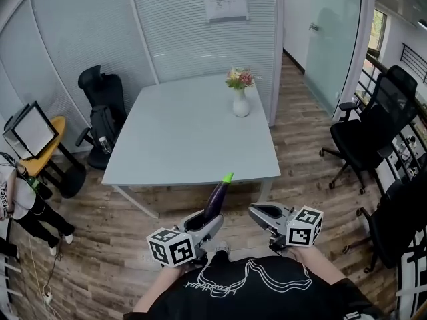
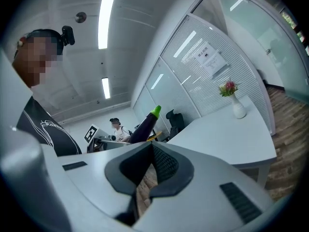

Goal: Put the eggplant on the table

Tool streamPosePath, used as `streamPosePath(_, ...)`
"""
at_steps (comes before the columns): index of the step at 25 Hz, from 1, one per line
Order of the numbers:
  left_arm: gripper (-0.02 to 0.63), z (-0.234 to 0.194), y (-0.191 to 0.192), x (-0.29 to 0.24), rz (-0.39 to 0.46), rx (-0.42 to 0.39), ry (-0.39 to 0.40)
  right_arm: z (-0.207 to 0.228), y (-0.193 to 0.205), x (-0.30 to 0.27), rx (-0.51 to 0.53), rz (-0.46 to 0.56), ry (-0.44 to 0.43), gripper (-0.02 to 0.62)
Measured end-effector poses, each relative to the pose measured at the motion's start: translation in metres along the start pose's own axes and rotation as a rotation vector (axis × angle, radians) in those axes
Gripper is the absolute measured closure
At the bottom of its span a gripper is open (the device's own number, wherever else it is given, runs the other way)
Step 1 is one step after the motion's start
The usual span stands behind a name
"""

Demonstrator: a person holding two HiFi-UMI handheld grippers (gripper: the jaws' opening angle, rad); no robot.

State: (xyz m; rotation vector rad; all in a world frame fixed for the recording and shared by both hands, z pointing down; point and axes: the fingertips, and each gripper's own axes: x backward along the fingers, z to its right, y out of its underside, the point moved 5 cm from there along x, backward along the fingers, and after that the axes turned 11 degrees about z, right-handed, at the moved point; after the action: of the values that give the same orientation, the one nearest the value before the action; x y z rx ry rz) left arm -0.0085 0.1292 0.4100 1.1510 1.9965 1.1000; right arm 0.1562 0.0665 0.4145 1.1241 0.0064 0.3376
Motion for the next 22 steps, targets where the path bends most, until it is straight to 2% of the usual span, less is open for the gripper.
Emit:
streamPosePath(11,0.396,-0.079,-0.07,-0.067,-0.037,-0.009,0.062,0.067,-0.036,-0.083,0.005,0.027,0.058,0.586)
streamPosePath(22,0.394,-0.149,-0.116,-0.128,-0.081,-0.004,0.12,0.132,-0.06,-0.146,0.006,0.057,0.129,0.586)
